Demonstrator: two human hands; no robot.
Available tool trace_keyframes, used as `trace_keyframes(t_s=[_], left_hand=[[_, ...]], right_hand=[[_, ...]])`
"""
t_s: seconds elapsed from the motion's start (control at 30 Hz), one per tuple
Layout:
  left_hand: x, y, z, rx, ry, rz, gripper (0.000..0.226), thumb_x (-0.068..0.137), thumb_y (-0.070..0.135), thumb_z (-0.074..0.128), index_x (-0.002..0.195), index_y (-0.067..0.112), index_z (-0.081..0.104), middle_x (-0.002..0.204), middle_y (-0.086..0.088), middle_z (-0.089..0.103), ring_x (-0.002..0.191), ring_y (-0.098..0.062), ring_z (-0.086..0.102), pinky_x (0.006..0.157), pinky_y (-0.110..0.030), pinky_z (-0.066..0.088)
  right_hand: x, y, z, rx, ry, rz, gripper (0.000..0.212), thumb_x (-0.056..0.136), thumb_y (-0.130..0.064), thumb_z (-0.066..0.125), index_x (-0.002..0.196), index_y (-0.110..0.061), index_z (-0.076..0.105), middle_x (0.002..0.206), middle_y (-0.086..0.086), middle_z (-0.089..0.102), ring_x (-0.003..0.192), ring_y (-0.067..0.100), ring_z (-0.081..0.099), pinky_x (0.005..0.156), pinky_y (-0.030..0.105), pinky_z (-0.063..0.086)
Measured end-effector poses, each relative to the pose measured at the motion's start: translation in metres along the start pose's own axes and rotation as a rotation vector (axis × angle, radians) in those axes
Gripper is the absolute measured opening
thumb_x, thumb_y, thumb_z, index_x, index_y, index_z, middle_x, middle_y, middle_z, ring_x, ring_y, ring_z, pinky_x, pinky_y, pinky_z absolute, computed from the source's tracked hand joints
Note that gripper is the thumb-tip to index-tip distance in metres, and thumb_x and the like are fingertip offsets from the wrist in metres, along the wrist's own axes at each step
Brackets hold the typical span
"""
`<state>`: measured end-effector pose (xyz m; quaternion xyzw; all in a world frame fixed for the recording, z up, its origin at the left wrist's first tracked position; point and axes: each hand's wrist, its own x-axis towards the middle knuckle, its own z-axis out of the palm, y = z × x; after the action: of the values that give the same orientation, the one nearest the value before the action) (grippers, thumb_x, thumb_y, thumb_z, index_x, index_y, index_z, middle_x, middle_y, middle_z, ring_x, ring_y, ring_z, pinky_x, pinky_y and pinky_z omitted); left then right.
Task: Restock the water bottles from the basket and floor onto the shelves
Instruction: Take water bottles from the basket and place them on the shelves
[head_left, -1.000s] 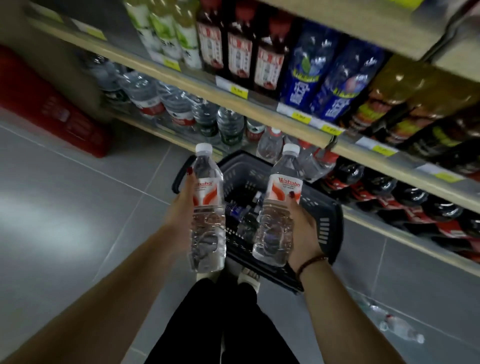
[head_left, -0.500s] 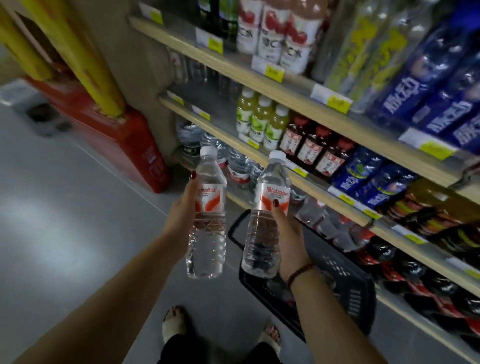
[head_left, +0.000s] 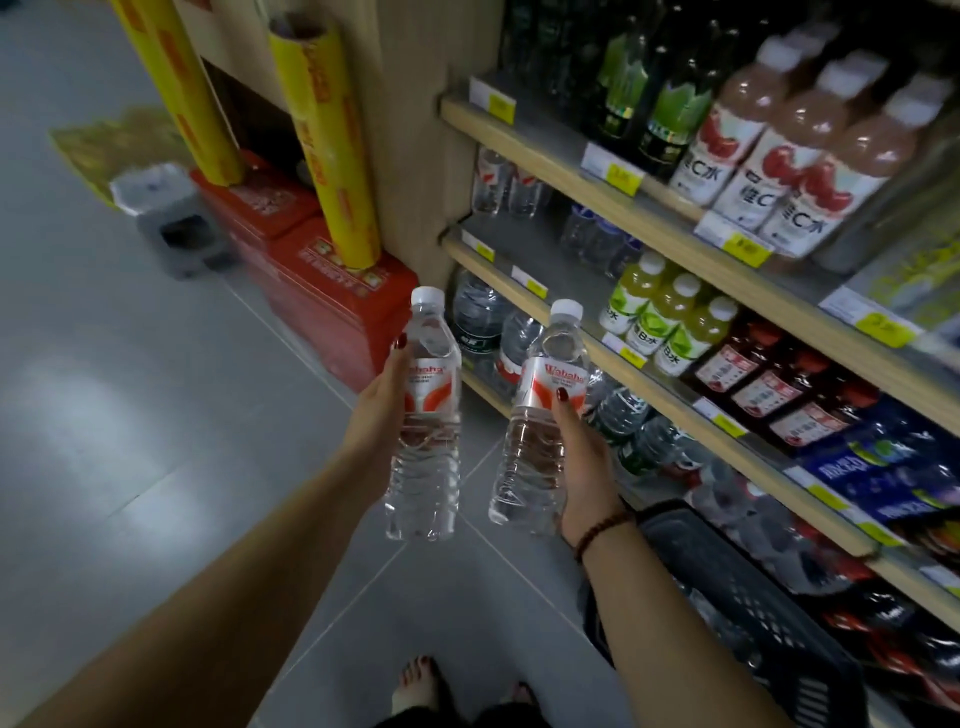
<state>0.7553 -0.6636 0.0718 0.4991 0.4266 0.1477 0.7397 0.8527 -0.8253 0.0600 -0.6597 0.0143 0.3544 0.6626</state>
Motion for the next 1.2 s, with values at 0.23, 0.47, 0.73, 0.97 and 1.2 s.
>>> trace_keyframes(t_s=[0.23, 0.47, 0.73, 0.97, 1.2], left_hand=[[0.063, 0.031, -0.008, -0.010, 0.018, 0.025, 0.043, 0.092, 0.058, 0.050, 0.094, 0.019, 0.068, 0.084, -0.009, 0.075, 0.077, -0.026, 0.072, 0.085, -0.047, 0.056], [0.144, 0.072, 0.010, 0.041, 0.059, 0.012, 0.039, 0.094, 0.055, 0.047, 0.090, 0.021, 0.065, 0.084, -0.004, 0.074, 0.081, -0.024, 0.072, 0.085, -0.043, 0.055], [0.225, 0.103, 0.018, 0.104, 0.030, -0.038, 0.042, 0.095, 0.055, 0.042, 0.090, 0.020, 0.065, 0.078, 0.000, 0.073, 0.075, -0.019, 0.070, 0.075, -0.035, 0.053], [0.292, 0.128, 0.017, 0.176, -0.057, -0.124, 0.038, 0.093, 0.056, 0.046, 0.092, 0.023, 0.065, 0.081, 0.002, 0.072, 0.074, -0.013, 0.069, 0.062, -0.027, 0.045], [0.358, 0.132, 0.010, 0.261, -0.140, -0.149, 0.039, 0.090, 0.062, 0.048, 0.096, 0.027, 0.065, 0.086, 0.005, 0.073, 0.078, -0.012, 0.069, 0.067, -0.029, 0.046]], right_hand=[[0.064, -0.021, 0.037, -0.051, -0.019, -0.018, 0.054, 0.076, -0.062, 0.066, 0.113, -0.022, 0.066, 0.100, 0.001, 0.074, 0.094, 0.020, 0.070, 0.092, 0.047, 0.052], [0.159, -0.052, 0.066, -0.084, -0.035, 0.033, 0.043, 0.081, -0.056, 0.062, 0.094, -0.015, 0.067, 0.084, 0.007, 0.073, 0.071, 0.022, 0.071, 0.062, 0.036, 0.057], [0.239, -0.078, 0.090, -0.053, 0.015, 0.092, 0.056, 0.069, -0.065, 0.067, 0.097, -0.016, 0.067, 0.093, 0.009, 0.073, 0.092, 0.032, 0.070, 0.085, 0.052, 0.055], [0.285, -0.090, 0.125, -0.004, 0.109, 0.107, 0.083, 0.049, -0.071, 0.074, 0.112, -0.018, 0.063, 0.106, 0.008, 0.069, 0.100, 0.030, 0.066, 0.091, 0.056, 0.050], [0.338, -0.080, 0.148, 0.083, 0.177, 0.085, 0.060, 0.063, -0.054, 0.079, 0.109, -0.018, 0.066, 0.102, 0.007, 0.072, 0.097, 0.029, 0.068, 0.089, 0.053, 0.052]])
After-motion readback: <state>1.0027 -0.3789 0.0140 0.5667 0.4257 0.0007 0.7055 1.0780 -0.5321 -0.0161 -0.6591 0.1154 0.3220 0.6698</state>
